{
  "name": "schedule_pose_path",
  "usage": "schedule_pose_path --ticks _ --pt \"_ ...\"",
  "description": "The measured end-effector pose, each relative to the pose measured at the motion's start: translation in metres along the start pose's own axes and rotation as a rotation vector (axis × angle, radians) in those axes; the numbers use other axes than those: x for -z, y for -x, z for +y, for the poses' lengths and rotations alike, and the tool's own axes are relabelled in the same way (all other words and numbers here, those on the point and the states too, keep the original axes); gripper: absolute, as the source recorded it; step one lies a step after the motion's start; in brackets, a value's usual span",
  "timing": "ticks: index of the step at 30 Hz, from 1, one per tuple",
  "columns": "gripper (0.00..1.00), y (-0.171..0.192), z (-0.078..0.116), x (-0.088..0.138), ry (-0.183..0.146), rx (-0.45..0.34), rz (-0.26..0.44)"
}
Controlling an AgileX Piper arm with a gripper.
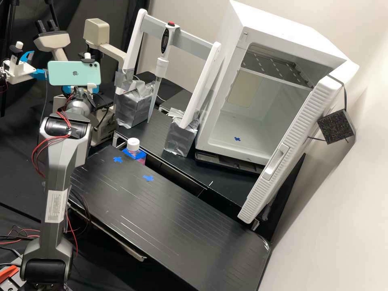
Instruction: Move the petri dish to the microscope
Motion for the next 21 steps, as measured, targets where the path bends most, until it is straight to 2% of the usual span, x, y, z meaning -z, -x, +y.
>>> schedule_pose_path --ticks 4,5,13,21 --pt "0.0 -0.0042 0.0004 0.002 0.0 -0.002 -0.008" --pt "1.0 -0.0049 0.0 0.0023 0.001 0.0 -0.015" --pt "1.0 -0.0092 -0.0043 0.0038 0.011 0.015 -0.048" --pt "1.0 -0.0098 -0.0051 0.003 0.011 0.017 -0.05"
